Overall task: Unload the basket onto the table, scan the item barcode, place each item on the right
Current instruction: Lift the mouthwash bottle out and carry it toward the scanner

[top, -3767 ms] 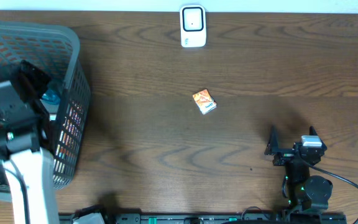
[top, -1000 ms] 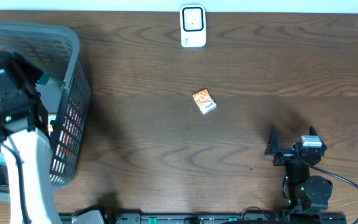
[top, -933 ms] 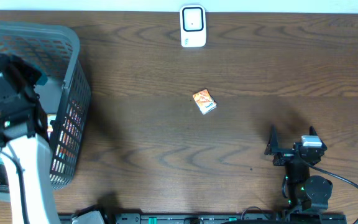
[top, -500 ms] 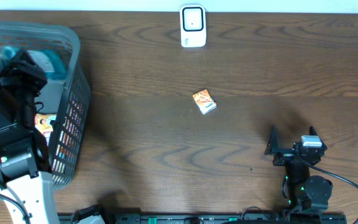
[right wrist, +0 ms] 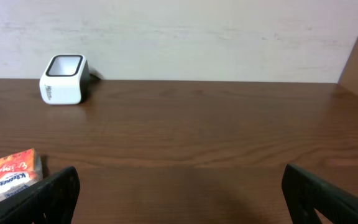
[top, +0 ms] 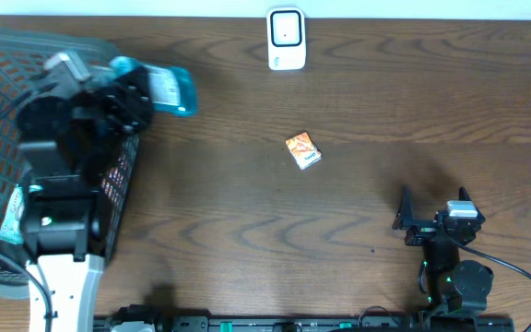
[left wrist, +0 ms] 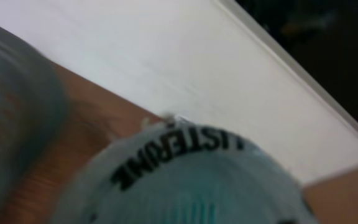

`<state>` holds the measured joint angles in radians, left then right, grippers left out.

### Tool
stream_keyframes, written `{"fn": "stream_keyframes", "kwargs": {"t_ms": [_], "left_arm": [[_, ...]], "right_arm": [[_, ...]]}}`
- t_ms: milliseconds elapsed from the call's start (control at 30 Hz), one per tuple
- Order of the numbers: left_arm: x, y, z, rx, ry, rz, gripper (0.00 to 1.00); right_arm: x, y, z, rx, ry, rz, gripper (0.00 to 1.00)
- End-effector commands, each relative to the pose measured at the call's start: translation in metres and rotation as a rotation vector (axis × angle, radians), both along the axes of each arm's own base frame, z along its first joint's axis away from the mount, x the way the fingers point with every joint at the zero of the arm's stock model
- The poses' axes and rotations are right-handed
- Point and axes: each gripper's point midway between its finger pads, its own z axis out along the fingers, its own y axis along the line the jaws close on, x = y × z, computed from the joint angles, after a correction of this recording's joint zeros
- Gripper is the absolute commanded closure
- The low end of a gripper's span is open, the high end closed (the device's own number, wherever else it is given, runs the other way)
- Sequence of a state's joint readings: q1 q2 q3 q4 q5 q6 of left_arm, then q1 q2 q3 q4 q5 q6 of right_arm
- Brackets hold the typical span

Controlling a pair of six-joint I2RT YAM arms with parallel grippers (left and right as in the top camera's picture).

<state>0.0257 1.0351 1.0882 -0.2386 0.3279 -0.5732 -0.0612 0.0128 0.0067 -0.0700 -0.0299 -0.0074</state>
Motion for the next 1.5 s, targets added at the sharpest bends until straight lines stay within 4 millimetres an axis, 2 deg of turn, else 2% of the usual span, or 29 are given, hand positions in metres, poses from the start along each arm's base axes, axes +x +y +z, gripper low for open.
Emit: {"fn": "stream_keyframes", "kwargs": {"t_ms": [0, 267, 467, 700, 833, 933, 1067, 1200, 1333, 1467], "left_arm": [[0.005, -0.033, -0.002, -0.011, 0.010, -0.097, 0.58], [0.028, -0.104, -0.063, 0.063, 0.147, -0.232, 0.58], [0.034, -0.172, -0.104, 0.168, 0.163, -0.374, 0.59], [0.026, -0.234, -0.139, 0.378, 0.108, -0.469, 0.59], [0.012, -0.264, -0.160, 0.571, 0.055, -0.524, 0.59], [-0.001, -0.285, -0.176, 0.653, 0.041, -0.570, 0.58], [-0.017, -0.306, -0.199, 0.688, 0.061, -0.636, 0.59], [-0.018, -0.310, -0.226, 0.719, 0.105, -0.654, 0.59], [-0.018, -0.310, -0.237, 0.735, 0.124, -0.661, 0.58], [-0.018, -0.310, -0.238, 0.767, 0.109, -0.679, 0.57]], "right_arm": [[0.000, 0.002, -0.001, 0.014, 0.002, 0.005, 0.01], [0.000, 0.002, -0.001, 0.014, 0.002, 0.005, 0.01], [0.000, 0.002, -0.001, 0.014, 0.002, 0.005, 0.01], [0.000, 0.002, -0.001, 0.014, 0.002, 0.005, 0.01], [0.000, 0.002, -0.001, 0.014, 0.003, 0.005, 0.01], [0.000, 0.002, -0.001, 0.014, 0.002, 0.005, 0.01], [0.000, 0.002, -0.001, 0.014, 0.002, 0.005, 0.01], [0.000, 0.002, -0.001, 0.014, 0.002, 0.005, 0.01], [0.000, 0.002, -0.001, 0.014, 0.002, 0.005, 0.01], [0.000, 0.002, -0.001, 0.014, 0.002, 0.005, 0.01]]}}
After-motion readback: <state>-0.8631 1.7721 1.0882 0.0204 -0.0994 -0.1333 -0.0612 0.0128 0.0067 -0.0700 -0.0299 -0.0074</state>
